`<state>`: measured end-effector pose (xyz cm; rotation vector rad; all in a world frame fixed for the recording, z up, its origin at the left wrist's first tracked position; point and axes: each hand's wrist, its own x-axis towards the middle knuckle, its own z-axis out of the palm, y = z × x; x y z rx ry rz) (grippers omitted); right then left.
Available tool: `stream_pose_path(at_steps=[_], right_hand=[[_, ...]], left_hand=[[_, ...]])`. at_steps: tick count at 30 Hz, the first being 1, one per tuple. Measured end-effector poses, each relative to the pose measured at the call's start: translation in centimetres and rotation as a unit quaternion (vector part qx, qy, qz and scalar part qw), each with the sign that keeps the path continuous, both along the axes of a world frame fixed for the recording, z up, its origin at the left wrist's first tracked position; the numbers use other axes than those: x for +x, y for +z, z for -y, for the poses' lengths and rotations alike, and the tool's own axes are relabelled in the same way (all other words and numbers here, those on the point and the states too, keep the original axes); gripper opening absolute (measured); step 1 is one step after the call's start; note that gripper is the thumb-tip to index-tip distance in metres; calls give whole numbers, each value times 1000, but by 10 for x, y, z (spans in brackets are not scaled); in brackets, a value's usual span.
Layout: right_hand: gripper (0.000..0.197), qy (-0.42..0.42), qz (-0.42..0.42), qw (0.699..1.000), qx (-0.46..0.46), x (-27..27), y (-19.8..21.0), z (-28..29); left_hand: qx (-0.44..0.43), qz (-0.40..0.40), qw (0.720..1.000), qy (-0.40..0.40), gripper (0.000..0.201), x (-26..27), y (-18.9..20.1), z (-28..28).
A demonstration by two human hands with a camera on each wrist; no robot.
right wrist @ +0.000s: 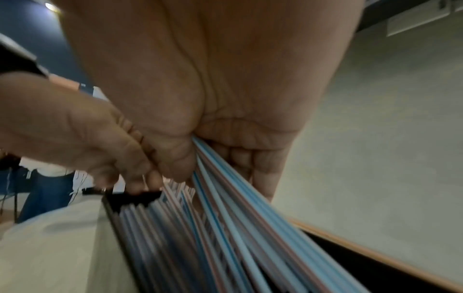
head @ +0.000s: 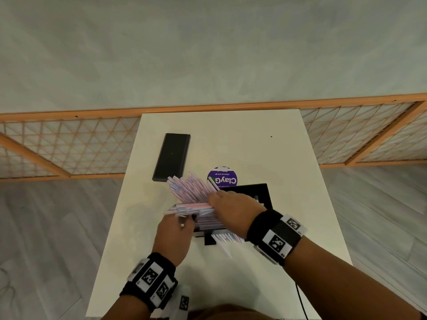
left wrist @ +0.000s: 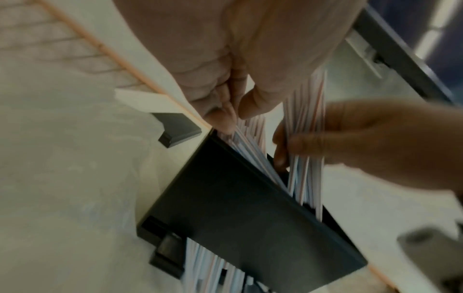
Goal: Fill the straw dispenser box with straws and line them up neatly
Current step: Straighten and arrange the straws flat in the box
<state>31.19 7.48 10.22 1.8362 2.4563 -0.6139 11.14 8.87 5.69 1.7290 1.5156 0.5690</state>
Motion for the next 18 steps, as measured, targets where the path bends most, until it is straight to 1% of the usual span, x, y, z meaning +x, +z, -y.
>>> stream_pose_path(at_steps=[3,6,9,11,12,14,16,18], right_hand=[[25,-12,26,999,-27,-2,-18,0],[25,-33,2,999,-40,0,-34,0],[36,-61,-48,996,-44,6,-35,3],[42,-77,-81,993,-26,16,-34,9],[42,-84,-89,992,-14,21,-34,13],[35,-95,-96,991,5,30,-37,19],[25,-99,-88,991,-1,35,-40,22],[25,-92,-76,993,0,35,-44,23]], left_hand=[[-69,69,993,67,30,-7,4,0],[-115,97,984,100,44,-11,4,0],[-130,113,979,107,48,-17,1,0],[-124,112,981,98,47,-22,-1,1],[-118,111,982,92,45,-23,-1,1],[-103,112,985,84,38,-24,1,1],[-97,122,984,86,24,-20,3,-2],[-97,130,984,67,17,-13,6,-2]])
